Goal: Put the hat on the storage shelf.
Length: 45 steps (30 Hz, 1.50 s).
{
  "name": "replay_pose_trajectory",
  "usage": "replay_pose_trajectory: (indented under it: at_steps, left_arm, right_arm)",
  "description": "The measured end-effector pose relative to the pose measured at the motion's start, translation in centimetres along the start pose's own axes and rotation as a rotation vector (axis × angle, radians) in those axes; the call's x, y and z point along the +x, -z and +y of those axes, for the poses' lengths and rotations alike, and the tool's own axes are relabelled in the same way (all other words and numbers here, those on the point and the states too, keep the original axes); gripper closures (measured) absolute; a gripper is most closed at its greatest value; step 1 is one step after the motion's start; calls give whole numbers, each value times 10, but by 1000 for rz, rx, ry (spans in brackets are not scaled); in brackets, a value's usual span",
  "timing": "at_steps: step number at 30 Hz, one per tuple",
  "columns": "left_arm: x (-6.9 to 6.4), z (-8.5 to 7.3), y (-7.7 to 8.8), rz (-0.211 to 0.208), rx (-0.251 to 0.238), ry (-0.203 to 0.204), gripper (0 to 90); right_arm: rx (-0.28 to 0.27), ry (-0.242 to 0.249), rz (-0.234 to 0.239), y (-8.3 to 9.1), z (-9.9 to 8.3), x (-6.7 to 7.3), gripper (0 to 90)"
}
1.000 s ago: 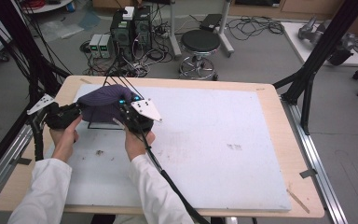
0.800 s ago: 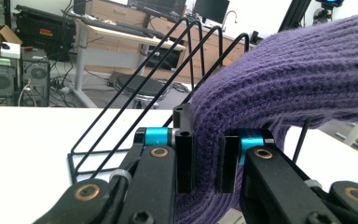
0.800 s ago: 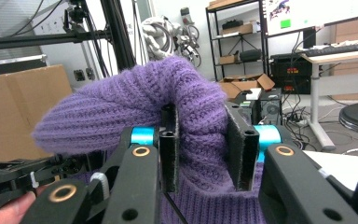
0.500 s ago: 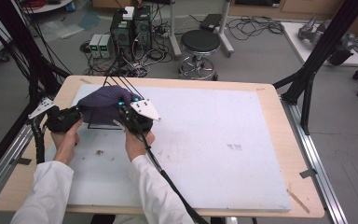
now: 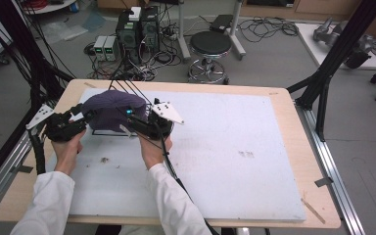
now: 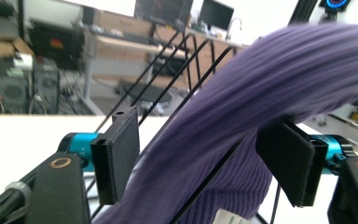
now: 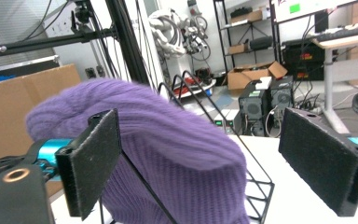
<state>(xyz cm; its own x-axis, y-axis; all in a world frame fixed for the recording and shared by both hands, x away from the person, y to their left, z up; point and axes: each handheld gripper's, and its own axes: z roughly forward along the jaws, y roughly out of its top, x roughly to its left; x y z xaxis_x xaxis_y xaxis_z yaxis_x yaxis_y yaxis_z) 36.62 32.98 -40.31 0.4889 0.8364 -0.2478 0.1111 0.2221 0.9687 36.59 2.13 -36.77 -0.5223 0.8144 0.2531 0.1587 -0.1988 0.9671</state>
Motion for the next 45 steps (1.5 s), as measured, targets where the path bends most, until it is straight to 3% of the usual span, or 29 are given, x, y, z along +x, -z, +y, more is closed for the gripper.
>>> replay_pose_trajectory:
  at_steps: [7, 13, 18, 23, 27, 30, 33, 36, 45]
  left_arm:
    - [-4, -4, 17, 47, -33, -20, 230]
    - [-15, 0, 24, 55, -53, -53, 203]
    - [-28, 3, 27, 60, -72, -57, 182]
    - [-43, 5, 30, 84, -75, -100, 181]
    - [-56, 9, 31, 92, -104, -105, 181]
    - [-62, 14, 28, 86, -94, -133, 178]
    - [-67, 18, 27, 88, -99, -136, 178]
    - [-71, 19, 28, 91, -98, -146, 179]
    - [-70, 21, 44, 99, -104, -144, 178]
  right_arm:
    - [-22, 26, -2, 11, 7, -8, 115]
    - [-32, 77, -35, 22, 17, -20, 112]
    - [2, 136, -89, 39, 31, -35, 112]
    - [-36, 242, -184, 71, 49, -57, 114]
    - [-50, 238, -237, 100, 62, -84, 113]
    - [-50, 223, -275, 122, 64, -103, 113]
    - [-42, 229, -310, 141, 65, -120, 113]
    - [-42, 205, -330, 155, 67, -134, 113]
    - [-29, 212, -367, 203, 70, -156, 113]
